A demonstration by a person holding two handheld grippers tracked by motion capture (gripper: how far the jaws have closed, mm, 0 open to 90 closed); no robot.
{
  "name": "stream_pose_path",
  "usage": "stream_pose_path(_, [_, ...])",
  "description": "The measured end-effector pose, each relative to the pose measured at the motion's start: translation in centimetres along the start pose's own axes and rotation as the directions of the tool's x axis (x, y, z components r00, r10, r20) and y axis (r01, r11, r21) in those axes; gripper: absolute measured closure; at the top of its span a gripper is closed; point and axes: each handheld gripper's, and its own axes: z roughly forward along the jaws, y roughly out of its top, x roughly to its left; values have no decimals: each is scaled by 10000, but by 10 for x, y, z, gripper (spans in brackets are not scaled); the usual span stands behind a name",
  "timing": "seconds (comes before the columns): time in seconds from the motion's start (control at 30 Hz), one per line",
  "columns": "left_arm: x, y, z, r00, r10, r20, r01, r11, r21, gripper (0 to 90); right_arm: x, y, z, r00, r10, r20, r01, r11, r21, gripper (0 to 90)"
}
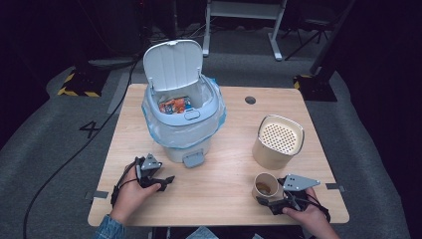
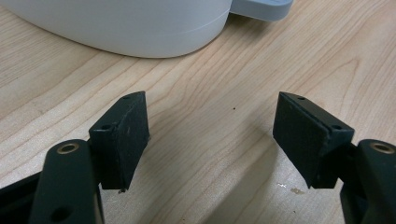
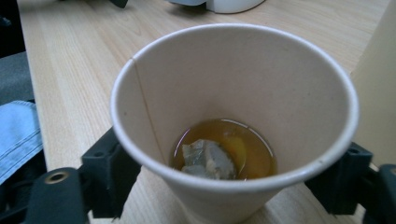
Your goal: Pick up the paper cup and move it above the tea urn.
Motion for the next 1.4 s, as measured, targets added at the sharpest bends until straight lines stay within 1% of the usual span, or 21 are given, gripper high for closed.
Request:
stream_pose_path(0.17, [-3,0,1,9998,142,-140,-141,9999,77,264,-1,0,1,10000,69,29,-68,9999,-144,260])
stream_pose_path(0.23, [-4,1,1,9993,311,-201,-308,9994,145,253,-2,0,0,10000,22,5,-22,9999,-123,271])
stream_pose_path(0.37, [-4,1,2,9994,305,-191,-302,9994,137,252,-4,1,-2,9998,163,-106,-164,9998,-79,278])
stream_pose_path(0.43, [-4,1,2,9994,305,-192,-302,9994,137,251,-5,2,-4,9998,124,-138,-126,9999,-112,282])
stream_pose_path(0.53, [-4,1,2,9994,303,-191,-300,9995,134,251,-6,4,-8,10000,16,-69,-17,9999,-116,284])
stream_pose_path(0.57, [-4,1,2,9994,301,-192,-298,9995,133,251,-7,7,-13,9999,-146,-23,146,9998,-111,287])
stream_pose_path(0.63, [-3,1,2,9993,313,-216,-310,9994,130,251,-9,11,-19,9997,-240,-2,240,9995,-182,291])
stream_pose_path(0.7, [-4,1,2,9994,274,-206,-271,9996,121,251,-10,15,-24,9994,-353,2,353,9993,-136,292])
stream_pose_path(0.73, [-3,1,2,9993,309,-220,-306,9995,123,251,-10,15,-24,9994,-353,2,353,9993,-136,292])
stream_pose_path(0.77, [-4,1,2,9994,276,-211,-273,9996,118,251,-12,20,-32,9989,-477,29,477,9987,-167,294])
stream_pose_path(0.8, [-4,1,2,9994,277,-213,-275,9996,120,251,-12,22,-34,9987,-505,25,506,9985,-194,294])
stream_pose_path(0.87, [-4,1,2,9994,281,-219,-278,9995,120,251,-14,26,-40,9987,-509,17,509,9984,-250,295])
stream_pose_path(0.9, [-4,1,2,9994,281,-219,-278,9995,120,251,-14,26,-40,9987,-509,17,509,9984,-250,295])
stream_pose_path(0.93, [-4,1,2,9991,337,-240,-334,9994,136,251,-14,28,-42,9986,-525,17,525,9983,-263,295])
stream_pose_path(0.97, [-4,1,2,9993,291,-230,-288,9995,128,251,-16,32,-48,9985,-548,38,549,9982,-246,296])
stream_pose_path(1.03, [-4,1,2,9993,286,-228,-283,9995,135,251,-18,35,-52,9985,-549,66,550,9982,-227,296])
stream_pose_path(1.1, [-4,1,2,9995,193,-230,-190,9997,124,250,-19,39,-56,9990,-419,120,422,9988,-243,296])
stream_pose_path(1.17, [-4,1,2,9995,224,-245,-221,9997,128,249,-20,42,-61,9993,-346,162,350,9990,-262,296])
stream_pose_path(1.27, [-3,2,3,9994,211,-261,-208,9997,125,248,-21,47,-65,9992,-331,218,337,9990,-287,296])
stream_pose_path(1.3, [-3,2,3,9994,224,-256,-220,9997,133,248,-23,52,-70,9989,-369,275,377,9989,-294,297])
stream_pose_path(1.4, [-3,2,3,9994,242,-245,-239,9996,132,246,-25,58,-76,9988,-327,374,341,9987,-368,297])
